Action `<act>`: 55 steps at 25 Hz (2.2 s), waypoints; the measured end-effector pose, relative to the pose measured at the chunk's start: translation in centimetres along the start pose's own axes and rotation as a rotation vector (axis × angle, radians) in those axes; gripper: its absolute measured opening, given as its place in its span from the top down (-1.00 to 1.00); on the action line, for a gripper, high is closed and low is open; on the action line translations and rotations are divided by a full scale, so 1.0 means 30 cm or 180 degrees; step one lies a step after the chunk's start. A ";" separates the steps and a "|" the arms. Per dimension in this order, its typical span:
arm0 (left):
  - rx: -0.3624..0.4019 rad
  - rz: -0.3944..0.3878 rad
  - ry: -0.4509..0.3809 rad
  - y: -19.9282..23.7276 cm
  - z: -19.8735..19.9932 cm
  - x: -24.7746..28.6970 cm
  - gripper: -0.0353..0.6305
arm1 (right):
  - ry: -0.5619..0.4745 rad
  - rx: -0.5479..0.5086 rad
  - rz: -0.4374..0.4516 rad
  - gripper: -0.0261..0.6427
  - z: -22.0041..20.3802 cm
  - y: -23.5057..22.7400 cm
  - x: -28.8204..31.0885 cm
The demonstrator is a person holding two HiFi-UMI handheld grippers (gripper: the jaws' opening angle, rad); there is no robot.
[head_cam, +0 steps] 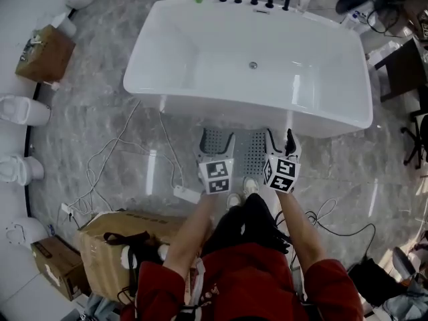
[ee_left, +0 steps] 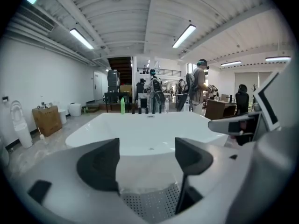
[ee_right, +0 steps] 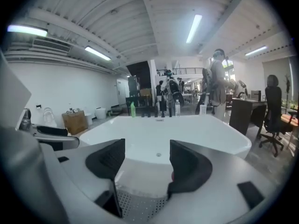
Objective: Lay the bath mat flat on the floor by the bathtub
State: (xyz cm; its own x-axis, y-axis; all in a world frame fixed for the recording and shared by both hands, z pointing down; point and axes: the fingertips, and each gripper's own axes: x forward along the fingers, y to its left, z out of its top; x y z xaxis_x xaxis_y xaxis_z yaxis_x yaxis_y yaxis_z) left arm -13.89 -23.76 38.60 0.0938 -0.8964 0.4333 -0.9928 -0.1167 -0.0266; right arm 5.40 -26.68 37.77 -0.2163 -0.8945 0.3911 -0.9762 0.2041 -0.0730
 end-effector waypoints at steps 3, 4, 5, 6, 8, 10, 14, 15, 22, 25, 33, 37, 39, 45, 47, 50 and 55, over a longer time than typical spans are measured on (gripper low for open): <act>0.0056 -0.0038 -0.0206 -0.006 0.135 -0.057 -0.20 | -0.0281 0.0025 0.0000 0.01 0.153 0.002 -0.073; 0.0063 -0.0052 -0.0267 -0.009 0.171 -0.086 -0.20 | -0.0360 0.0039 -0.0003 0.01 0.191 0.007 -0.107; 0.0069 -0.0059 -0.0314 -0.013 0.201 -0.121 -0.20 | -0.0425 0.0047 -0.0003 0.01 0.224 0.013 -0.146; 0.0079 -0.0062 -0.0350 -0.019 0.230 -0.158 -0.20 | -0.0483 0.0048 0.0001 0.01 0.255 0.019 -0.187; 0.0125 -0.0085 -0.0444 -0.036 0.303 -0.219 -0.20 | -0.0603 0.0023 0.0024 0.01 0.327 0.032 -0.259; 0.0208 -0.0142 -0.0594 -0.054 0.393 -0.259 -0.20 | -0.0755 -0.0062 0.0049 0.01 0.411 0.049 -0.312; 0.0289 -0.0216 -0.0909 -0.056 0.533 -0.338 -0.20 | -0.1061 -0.0273 0.0051 0.01 0.548 0.096 -0.403; 0.0273 -0.0231 -0.0954 -0.053 0.551 -0.359 -0.20 | -0.1114 -0.0302 0.0035 0.01 0.570 0.103 -0.426; 0.0247 -0.0354 -0.1148 -0.090 0.662 -0.472 -0.20 | -0.1408 -0.0273 -0.0032 0.01 0.722 0.079 -0.585; 0.0320 -0.0439 -0.1149 -0.138 0.704 -0.499 -0.20 | -0.1491 -0.0250 -0.0003 0.01 0.774 0.061 -0.645; 0.0388 -0.0592 -0.1371 -0.277 0.844 -0.584 -0.20 | -0.1544 -0.0259 0.0143 0.01 0.851 -0.010 -0.763; 0.0311 -0.0596 -0.1432 -0.353 0.879 -0.607 -0.10 | -0.1595 -0.0311 0.0122 0.02 0.862 -0.095 -0.812; 0.0305 -0.0590 -0.1482 -0.389 0.894 -0.626 0.06 | -0.1602 -0.0330 0.0121 0.04 0.864 -0.131 -0.830; 0.0390 -0.0607 -0.1533 -0.496 0.898 -0.643 0.35 | -0.1668 -0.0316 0.0153 0.29 0.861 -0.217 -0.864; 0.0431 -0.0611 -0.1521 -0.528 0.894 -0.641 0.43 | -0.1690 -0.0310 0.0177 0.36 0.861 -0.232 -0.867; 0.0448 -0.0645 -0.1505 -0.570 0.884 -0.645 0.61 | -0.1707 -0.0283 0.0207 0.53 0.857 -0.250 -0.873; 0.0386 -0.0653 -0.1590 -0.603 0.885 -0.661 0.80 | -0.1684 -0.0291 0.0187 0.89 0.838 -0.267 -0.879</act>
State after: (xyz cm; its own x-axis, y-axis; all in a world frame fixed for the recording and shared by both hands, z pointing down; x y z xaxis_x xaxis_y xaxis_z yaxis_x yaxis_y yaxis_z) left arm 4.18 -15.22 6.57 0.3374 -0.9406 -0.0388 -0.9376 -0.3321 -0.1030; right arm 18.57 -14.73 4.98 -0.2713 -0.9539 -0.1283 -0.9621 0.2725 0.0087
